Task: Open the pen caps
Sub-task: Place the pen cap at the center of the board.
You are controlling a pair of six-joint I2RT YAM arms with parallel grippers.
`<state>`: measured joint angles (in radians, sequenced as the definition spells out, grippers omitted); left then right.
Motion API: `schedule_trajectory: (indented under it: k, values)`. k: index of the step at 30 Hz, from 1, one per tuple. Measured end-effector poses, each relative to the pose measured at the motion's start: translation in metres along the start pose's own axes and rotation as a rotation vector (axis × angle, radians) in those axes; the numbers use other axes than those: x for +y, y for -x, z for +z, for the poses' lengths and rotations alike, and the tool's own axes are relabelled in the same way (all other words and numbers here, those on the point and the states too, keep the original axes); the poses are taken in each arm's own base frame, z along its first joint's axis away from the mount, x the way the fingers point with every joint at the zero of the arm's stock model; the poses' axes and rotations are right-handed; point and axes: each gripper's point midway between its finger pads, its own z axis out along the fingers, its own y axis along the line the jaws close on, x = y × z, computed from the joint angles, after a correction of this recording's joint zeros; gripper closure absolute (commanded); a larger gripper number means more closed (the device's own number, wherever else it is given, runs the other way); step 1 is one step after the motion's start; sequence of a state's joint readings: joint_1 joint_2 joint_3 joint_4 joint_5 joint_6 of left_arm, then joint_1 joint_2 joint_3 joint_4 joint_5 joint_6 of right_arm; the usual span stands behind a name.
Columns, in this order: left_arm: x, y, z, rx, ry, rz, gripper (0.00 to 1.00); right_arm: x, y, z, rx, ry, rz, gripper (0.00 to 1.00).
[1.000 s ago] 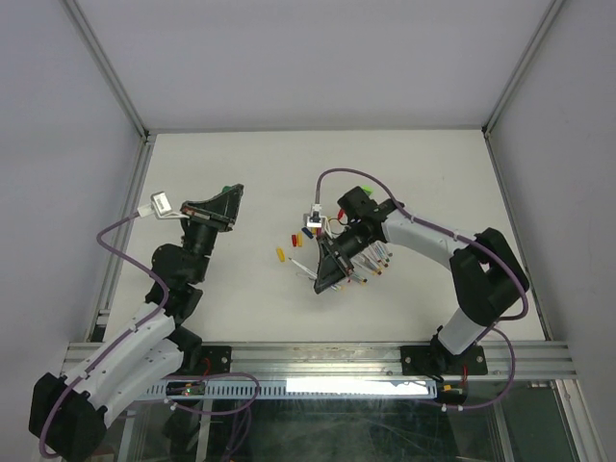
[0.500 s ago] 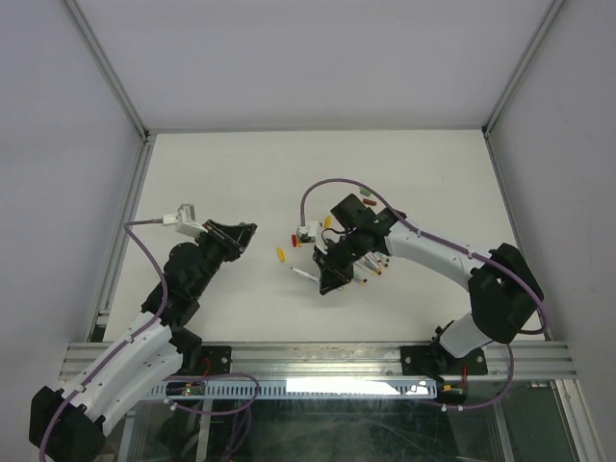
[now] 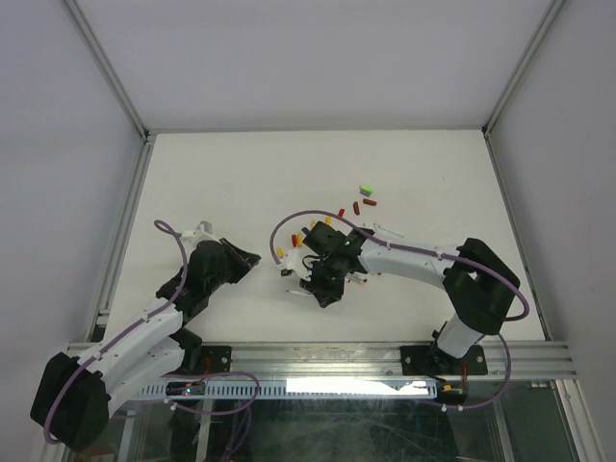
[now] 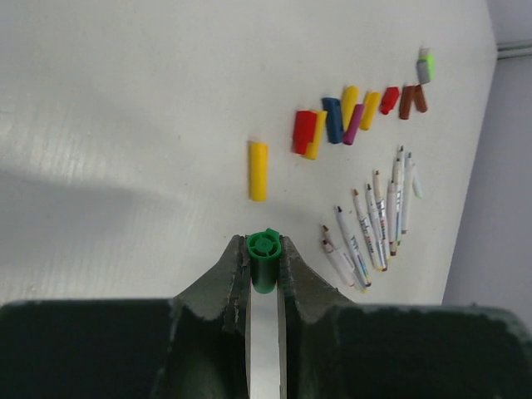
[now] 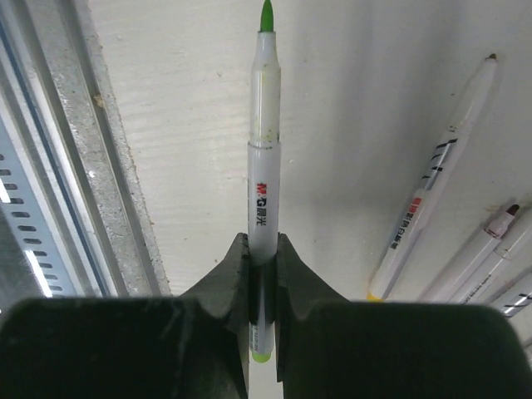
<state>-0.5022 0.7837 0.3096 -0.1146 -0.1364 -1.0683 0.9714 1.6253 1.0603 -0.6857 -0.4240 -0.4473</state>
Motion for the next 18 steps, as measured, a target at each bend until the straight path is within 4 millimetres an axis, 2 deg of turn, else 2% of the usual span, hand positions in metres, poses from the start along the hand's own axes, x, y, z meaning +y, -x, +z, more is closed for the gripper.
schedule_trajectory:
  k: [6, 14, 18]
  values:
    - [0.030, -0.023, 0.011, 0.095, 0.126, -0.010, 1.00, -0.002, -0.011, 0.018, 0.091, -0.054, -0.035, 0.98]
    - [0.050, -0.036, 0.017, 0.144, 0.213, -0.026, 1.00, -0.024, -0.019, 0.024, 0.148, -0.171, -0.029, 0.94]
    - [0.058, -0.041, 0.021, 0.166, 0.254, -0.024, 0.94, -0.031, -0.019, 0.023, 0.152, -0.209, -0.023, 0.90]
